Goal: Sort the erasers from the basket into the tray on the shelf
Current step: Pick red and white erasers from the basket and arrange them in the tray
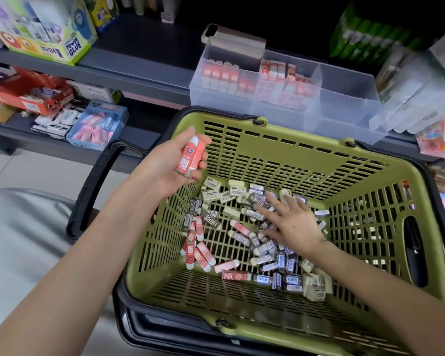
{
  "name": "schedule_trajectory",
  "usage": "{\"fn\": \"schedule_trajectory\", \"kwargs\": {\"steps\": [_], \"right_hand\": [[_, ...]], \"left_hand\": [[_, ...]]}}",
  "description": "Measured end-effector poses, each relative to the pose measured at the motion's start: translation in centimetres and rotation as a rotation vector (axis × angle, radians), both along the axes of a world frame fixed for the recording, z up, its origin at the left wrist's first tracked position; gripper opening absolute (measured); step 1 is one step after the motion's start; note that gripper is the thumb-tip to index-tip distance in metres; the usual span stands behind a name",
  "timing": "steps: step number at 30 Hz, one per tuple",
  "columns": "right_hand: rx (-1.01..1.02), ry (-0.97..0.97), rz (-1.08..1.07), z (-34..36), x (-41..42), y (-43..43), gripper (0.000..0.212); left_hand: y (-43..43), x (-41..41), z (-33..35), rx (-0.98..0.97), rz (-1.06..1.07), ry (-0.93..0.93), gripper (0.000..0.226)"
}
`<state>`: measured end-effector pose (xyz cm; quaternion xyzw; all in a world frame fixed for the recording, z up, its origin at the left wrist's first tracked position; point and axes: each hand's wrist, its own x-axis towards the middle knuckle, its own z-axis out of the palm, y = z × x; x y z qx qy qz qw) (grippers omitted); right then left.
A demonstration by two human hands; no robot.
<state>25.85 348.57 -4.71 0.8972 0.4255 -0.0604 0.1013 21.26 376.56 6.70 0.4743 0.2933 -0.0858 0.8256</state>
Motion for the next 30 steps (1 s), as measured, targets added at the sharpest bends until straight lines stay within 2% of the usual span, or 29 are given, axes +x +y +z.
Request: {"fn": "schedule_trajectory", "kwargs": {"steps": [2, 3, 5, 6, 9, 13, 16, 18, 21, 25, 27, 30], "right_hand": [[0.095, 0.106, 0.151, -0.1, -1.7, 0.7, 0.062], [0.124, 0.252, 0.196, -0.3, -2.8, 1.3, 0.057], [0.112, 0.586, 0.114, -1.2, -4.6, 2.8, 0.050], [0.086, 0.694, 0.047, -1.8, -5.3, 3.4, 0.050], [-0.045, 0.801, -0.020, -3.1, -6.7, 5.2, 0.047], [-0.128, 0.997, -0.150, -3.1, -6.9, 5.5, 0.033], [-0.207, 1.008, -0.174, -2.5, -6.4, 5.4, 0.026], [-0.183, 0.998, -0.200, -2.1, -6.4, 5.3, 0.026], [0.120, 1.169, -0.422, -0.8, -5.8, 5.0, 0.026], [0.863, 1.360, -0.730, 4.0, -3.5, 6.6, 0.010], [1.164, 1.384, -0.734, 6.9, -2.5, 8.0, 0.009], [1.295, 1.274, -0.660, 10.1, -2.1, 10.5, 0.009]], "left_hand": [[0.0, 0.0, 0.1, -0.020, 0.000, 0.004, 0.038], [0.0, 0.1, 0.1, -0.027, 0.001, 0.006, 0.039], [0.0, 0.1, 0.2, -0.031, 0.001, 0.010, 0.039], [0.0, 0.1, 0.2, -0.031, -0.002, 0.011, 0.038], [-0.1, 0.0, 0.3, -0.027, -0.014, 0.009, 0.036], [-0.2, -0.2, 0.4, -0.012, -0.028, 0.012, 0.033], [-0.3, -0.4, 0.4, 0.033, -0.073, 0.019, 0.023], [-0.6, -0.6, 0.3, 0.053, -0.113, 0.042, 0.021], [-1.0, -0.9, 0.0, 0.070, -0.179, 0.090, 0.041], [-1.4, -0.9, -0.5, 0.004, -0.187, 0.116, 0.044], [-1.4, -0.7, -0.6, -0.017, -0.184, 0.099, 0.051], [-1.7, -0.5, -0.7, -0.039, -0.282, 0.048, 0.067]]}}
